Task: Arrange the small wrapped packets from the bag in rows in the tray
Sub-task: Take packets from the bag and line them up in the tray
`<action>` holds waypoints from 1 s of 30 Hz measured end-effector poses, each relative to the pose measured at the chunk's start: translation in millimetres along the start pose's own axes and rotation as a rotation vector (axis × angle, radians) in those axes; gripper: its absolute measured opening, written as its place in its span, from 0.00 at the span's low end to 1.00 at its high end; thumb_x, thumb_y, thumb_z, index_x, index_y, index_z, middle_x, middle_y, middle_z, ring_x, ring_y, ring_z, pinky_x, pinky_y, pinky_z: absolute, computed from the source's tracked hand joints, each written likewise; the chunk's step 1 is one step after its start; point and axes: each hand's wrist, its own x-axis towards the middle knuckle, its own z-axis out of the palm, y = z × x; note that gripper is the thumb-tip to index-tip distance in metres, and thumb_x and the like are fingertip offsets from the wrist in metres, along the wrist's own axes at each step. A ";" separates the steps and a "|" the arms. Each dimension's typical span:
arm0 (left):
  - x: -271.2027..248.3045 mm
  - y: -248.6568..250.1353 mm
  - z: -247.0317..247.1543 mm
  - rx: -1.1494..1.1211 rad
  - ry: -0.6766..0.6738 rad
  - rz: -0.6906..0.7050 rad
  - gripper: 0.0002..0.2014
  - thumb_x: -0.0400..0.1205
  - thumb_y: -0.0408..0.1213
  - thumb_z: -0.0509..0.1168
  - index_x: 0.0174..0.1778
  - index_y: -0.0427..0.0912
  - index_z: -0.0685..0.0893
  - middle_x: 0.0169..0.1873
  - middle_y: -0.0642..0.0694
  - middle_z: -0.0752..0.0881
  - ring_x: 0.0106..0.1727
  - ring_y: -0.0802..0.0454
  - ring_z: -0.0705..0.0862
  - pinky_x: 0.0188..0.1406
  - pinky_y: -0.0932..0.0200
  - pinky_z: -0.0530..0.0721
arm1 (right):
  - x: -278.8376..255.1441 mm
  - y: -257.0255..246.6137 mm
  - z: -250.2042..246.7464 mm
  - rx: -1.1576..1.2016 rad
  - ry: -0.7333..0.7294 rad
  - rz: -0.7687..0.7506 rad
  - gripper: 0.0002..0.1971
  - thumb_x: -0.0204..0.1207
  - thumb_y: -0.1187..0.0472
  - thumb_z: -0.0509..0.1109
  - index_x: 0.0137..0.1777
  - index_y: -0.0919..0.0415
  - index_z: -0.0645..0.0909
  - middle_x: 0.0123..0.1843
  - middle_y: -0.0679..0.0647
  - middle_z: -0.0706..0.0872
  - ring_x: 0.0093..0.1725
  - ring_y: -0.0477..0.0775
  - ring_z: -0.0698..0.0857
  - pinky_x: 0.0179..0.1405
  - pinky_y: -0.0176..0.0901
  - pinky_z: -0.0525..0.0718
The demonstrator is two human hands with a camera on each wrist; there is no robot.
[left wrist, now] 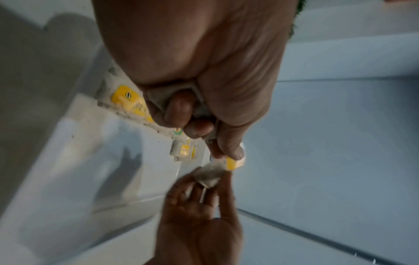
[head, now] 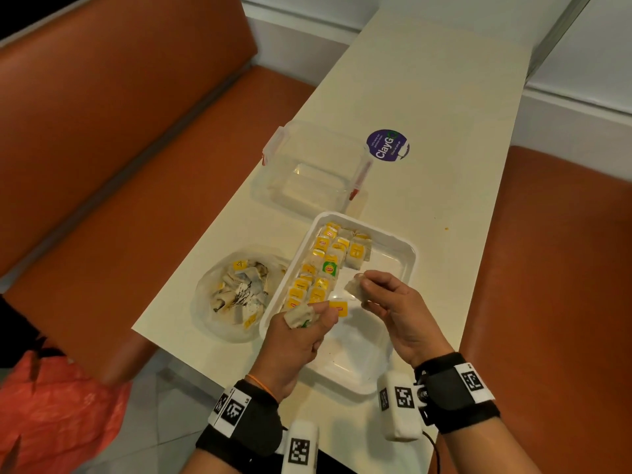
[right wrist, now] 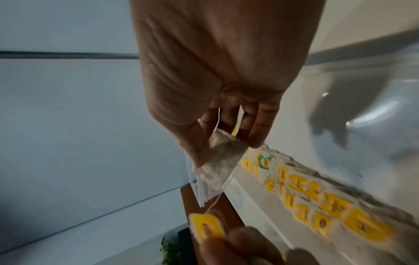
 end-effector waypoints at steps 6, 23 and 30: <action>9.7 -0.6 13.6 -0.012 0.092 0.015 0.05 0.75 0.42 0.83 0.43 0.55 0.97 0.36 0.41 0.83 0.30 0.52 0.67 0.30 0.56 0.64 | -2.1 19.8 14.5 0.129 -0.026 0.101 0.15 0.73 0.61 0.80 0.60 0.58 0.88 0.51 0.56 0.93 0.45 0.50 0.89 0.57 0.47 0.80; 30.2 -0.3 15.5 -0.051 0.122 -0.046 0.10 0.77 0.33 0.81 0.54 0.37 0.94 0.24 0.55 0.84 0.22 0.61 0.75 0.19 0.68 0.71 | 8.9 13.4 -6.4 -0.191 -0.160 0.024 0.20 0.69 0.60 0.84 0.59 0.64 0.88 0.49 0.63 0.93 0.50 0.57 0.90 0.58 0.52 0.87; 40.5 2.5 12.9 0.077 0.113 0.015 0.12 0.72 0.31 0.84 0.51 0.36 0.96 0.46 0.44 0.96 0.48 0.52 0.94 0.45 0.63 0.89 | 28.3 4.9 -11.4 -0.482 -0.108 -0.073 0.08 0.76 0.61 0.82 0.54 0.58 0.94 0.49 0.58 0.95 0.47 0.52 0.91 0.54 0.47 0.88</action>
